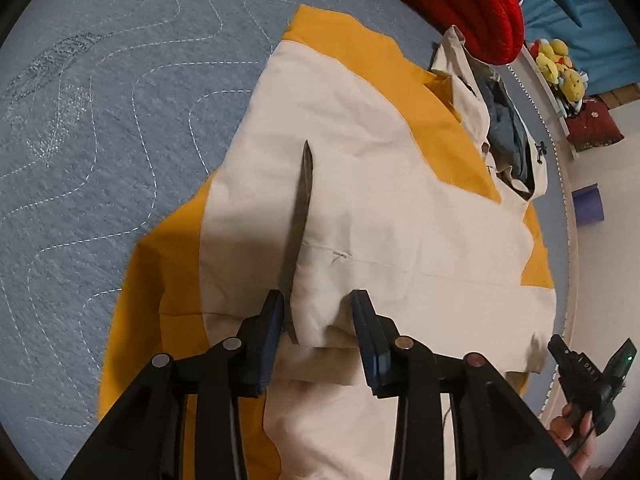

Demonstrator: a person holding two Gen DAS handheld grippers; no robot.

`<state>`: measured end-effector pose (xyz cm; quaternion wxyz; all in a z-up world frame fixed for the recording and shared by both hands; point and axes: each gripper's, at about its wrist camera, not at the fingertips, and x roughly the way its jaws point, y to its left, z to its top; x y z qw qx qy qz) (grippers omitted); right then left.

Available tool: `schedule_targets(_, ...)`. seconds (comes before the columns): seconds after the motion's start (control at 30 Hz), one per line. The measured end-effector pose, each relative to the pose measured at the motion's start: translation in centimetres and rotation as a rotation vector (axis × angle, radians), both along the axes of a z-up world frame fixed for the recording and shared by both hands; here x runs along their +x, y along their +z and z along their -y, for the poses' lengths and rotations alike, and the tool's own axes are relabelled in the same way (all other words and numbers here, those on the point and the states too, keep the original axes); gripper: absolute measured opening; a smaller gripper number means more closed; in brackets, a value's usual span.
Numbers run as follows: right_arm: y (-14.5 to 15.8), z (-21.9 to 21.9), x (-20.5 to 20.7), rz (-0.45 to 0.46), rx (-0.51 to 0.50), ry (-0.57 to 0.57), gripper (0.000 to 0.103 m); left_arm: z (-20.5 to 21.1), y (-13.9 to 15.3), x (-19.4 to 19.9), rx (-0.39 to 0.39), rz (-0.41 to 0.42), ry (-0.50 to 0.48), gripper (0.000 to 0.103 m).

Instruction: Fold large clothes

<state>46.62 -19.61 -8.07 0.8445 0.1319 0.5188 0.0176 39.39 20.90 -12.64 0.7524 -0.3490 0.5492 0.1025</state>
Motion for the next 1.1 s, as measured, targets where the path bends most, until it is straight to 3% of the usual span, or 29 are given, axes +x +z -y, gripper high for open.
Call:
schedule_targets(0.07,-0.3,0.3,0.1,-0.012,-0.001,-0.001,0.012,0.4,0.7,0.2,0.029,0.022,-0.031,0.004)
schedule_targets(0.13,-0.5,0.3,0.2,-0.020,-0.001,0.002,0.012,0.5,2.1,0.2,0.086,0.061,-0.040,0.000)
schedule_targets(0.27,-1.3,0.4,0.4,-0.055,0.043,-0.004,0.012,-0.1,4.7,-0.5,0.192,0.099,-0.027,0.000)
schedule_targets(0.4,-3.3,1.5,0.4,-0.129,0.074,-0.056,0.013,-1.6,3.4,-0.9,0.219,-0.010,0.040,0.004)
schedule_targets(0.47,-4.5,2.4,0.3,-0.170,0.063,-0.106,0.013,-1.5,3.4,-0.9,0.298,-0.046,0.039,0.004)
schedule_targets(0.53,-5.2,3.4,0.2,-0.195,0.078,-0.151,0.012,-0.6,4.9,-0.9,0.413,-0.001,0.024,0.004)
schedule_targets(0.57,-5.3,3.6,0.1,-0.200,0.083,-0.159,0.012,0.2,6.1,-0.7,0.431,0.065,-0.007,0.004)
schedule_targets(0.63,-5.1,3.5,0.2,-0.201,0.072,-0.157,0.012,1.0,6.9,-0.5,0.386,0.144,-0.061,0.004)
schedule_targets(0.67,-4.8,3.3,0.2,-0.196,0.065,-0.153,0.013,1.5,6.4,-0.1,0.326,0.159,-0.103,0.004)
schedule_targets(0.77,-3.9,2.7,0.3,-0.148,0.063,-0.118,0.013,1.8,2.6,0.6,0.228,0.041,-0.147,0.004)
schedule_targets(0.83,-3.7,2.6,0.5,-0.136,0.066,-0.100,0.013,1.3,-0.1,0.5,0.211,-0.059,-0.144,0.004)
schedule_targets(0.87,-3.9,2.7,0.5,-0.146,0.069,-0.101,0.013,1.3,-0.6,0.5,0.203,-0.064,-0.146,0.004)
schedule_targets(1.03,-4.6,3.5,0.6,-0.175,0.091,-0.131,0.013,2.6,2.2,0.6,0.286,0.011,-0.188,0.005)
schedule_targets(1.1,-3.4,3.0,0.5,-0.130,0.061,-0.097,0.013,2.7,2.0,0.5,0.284,0.016,-0.199,0.015)
